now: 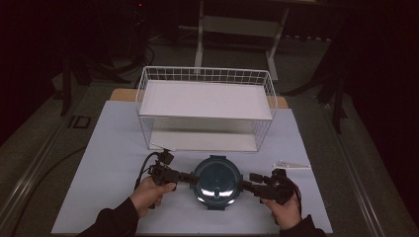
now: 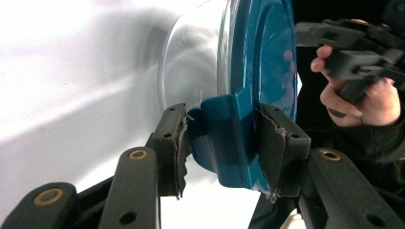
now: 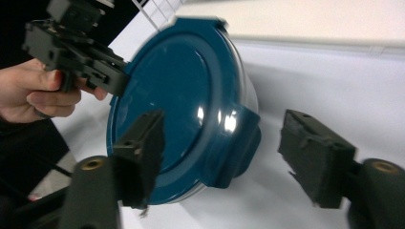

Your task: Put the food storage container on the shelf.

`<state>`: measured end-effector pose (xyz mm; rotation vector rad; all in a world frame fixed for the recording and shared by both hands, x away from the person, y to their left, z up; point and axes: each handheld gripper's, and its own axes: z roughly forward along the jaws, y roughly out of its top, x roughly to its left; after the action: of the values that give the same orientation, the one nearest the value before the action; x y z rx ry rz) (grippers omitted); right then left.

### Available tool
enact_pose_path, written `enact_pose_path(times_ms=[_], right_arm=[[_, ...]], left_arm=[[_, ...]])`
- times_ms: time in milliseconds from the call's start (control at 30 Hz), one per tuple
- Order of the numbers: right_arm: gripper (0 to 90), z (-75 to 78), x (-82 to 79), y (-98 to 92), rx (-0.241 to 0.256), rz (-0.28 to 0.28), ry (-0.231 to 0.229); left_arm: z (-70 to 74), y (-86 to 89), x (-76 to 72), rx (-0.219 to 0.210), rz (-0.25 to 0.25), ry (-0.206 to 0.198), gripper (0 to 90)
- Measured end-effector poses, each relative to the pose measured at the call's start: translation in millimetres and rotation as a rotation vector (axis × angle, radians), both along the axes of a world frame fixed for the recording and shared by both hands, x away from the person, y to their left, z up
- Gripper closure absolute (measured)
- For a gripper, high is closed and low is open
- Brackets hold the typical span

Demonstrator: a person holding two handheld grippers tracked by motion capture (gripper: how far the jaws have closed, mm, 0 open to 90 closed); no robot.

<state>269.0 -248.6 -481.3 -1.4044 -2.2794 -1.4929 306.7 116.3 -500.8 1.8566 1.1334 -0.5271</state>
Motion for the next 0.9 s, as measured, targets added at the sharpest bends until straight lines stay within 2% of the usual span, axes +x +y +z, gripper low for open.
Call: enact_pose_path(times_ms=[100, 200, 367, 533, 667, 833, 900], right_arm=[[39.9, -7.5, 4.8, 0.5, 0.037, 0.019, 0.065], [44.0, -12.8, 7.5, 1.2, 0.060, 0.043, 0.109], [52.4, -17.7, 9.7, 1.1, 0.066, 0.078, 0.142], [52.9, -21.9, 12.6, -0.4, 0.105, 0.103, 0.180], [54.0, -25.5, 13.2, -1.3, 0.142, 0.104, 0.212], [55.2, -30.8, 12.7, -2.9, 0.195, 0.092, 0.242], [55.4, -29.8, 11.2, -2.3, 0.190, 0.088, 0.242]], left_arm=[[1.1, 0.3, -3.3, 0.004, -0.009, -0.021, 56.6], [1.2, 0.9, -5.8, 0.003, -0.014, -0.035, 56.9], [2.2, 0.9, -9.4, 0.005, -0.027, -0.065, 57.2], [1.8, 1.4, -11.3, 0.002, -0.032, -0.080, 57.5], [0.8, 2.0, -11.8, -0.005, -0.025, -0.071, 57.4], [0.2, 1.1, -15.7, 0.000, -0.008, -0.088, 56.7], [-0.5, 1.4, -17.4, -0.005, 0.002, -0.090, 56.7]])
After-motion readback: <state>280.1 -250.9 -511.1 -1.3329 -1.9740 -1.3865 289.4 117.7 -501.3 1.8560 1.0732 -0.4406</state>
